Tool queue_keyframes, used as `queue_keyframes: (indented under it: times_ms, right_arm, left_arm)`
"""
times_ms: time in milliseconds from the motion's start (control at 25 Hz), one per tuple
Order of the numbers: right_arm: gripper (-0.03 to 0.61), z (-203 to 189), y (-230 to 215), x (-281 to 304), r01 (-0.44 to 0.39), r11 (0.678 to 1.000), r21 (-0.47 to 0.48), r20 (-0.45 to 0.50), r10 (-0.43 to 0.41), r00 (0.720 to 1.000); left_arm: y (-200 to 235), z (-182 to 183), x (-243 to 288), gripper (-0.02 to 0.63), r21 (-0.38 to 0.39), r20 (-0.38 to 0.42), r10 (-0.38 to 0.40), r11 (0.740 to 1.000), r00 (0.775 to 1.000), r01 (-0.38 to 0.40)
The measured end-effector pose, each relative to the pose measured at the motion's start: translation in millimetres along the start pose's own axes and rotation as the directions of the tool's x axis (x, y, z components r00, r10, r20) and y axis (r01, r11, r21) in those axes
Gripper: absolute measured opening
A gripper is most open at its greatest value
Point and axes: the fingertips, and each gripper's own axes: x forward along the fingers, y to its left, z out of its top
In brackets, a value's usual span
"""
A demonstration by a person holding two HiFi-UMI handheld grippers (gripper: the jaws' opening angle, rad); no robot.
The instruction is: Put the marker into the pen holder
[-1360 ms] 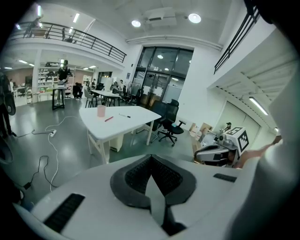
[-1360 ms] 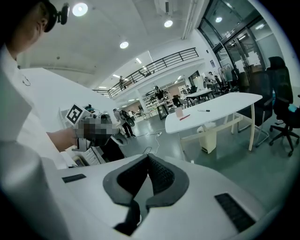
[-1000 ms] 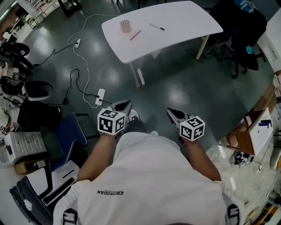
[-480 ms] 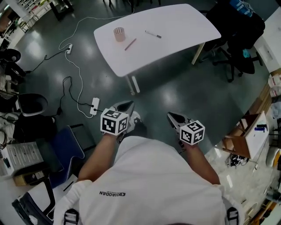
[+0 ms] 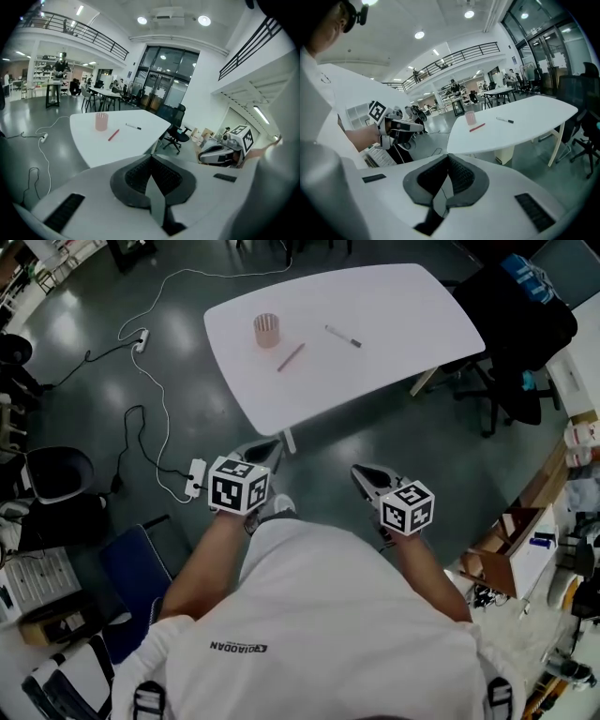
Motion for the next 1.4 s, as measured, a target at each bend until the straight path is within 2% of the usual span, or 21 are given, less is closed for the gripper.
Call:
queue_keyframes:
  times_ms: [160,520,720,920,1080,1200,1400]
  right_arm:
    - [0.020,30,-7,38,0.000,0.999,-0.041,-0.022,-0.001,1.000]
    - [0.020,74,-26,92,0.000,0.995,-0.098,-0.072,-0.007,0.997]
    - [0.018,83,-27,122,-0.047,0.987,-0.155,-0.115,0.029,0.993]
    - [0.020,94,-29,157,-0.111,0.965,-0.237,-0.166,0.072,0.983]
    - [0.020,105,-31,188,-0.181,0.931,-0.317,-0.228,0.110,0.967]
    - [0.020,115,-38,210,-0.229,0.887,-0.400,-0.278,0.120,0.953]
    - [0.020,125,-56,257,-0.294,0.753,-0.589,-0.364,0.078,0.928]
  left_arm:
    - [43,21,2,0.026,0.011,0.020,0.012,1.000,1.000,-0.013]
    - [105,28,7,0.026,-0.054,0.005,0.041,0.998,0.999,-0.041]
    - [124,21,7,0.026,-0.092,-0.004,0.077,0.993,0.997,-0.077]
    - [144,16,4,0.026,-0.124,-0.012,0.122,0.985,0.992,-0.123]
    - [162,19,2,0.026,-0.167,-0.004,0.178,0.970,0.984,-0.177]
    - [174,25,5,0.026,-0.184,-0.003,0.216,0.960,0.976,-0.213]
    - [199,29,14,0.026,-0.239,-0.019,0.279,0.931,0.960,-0.275]
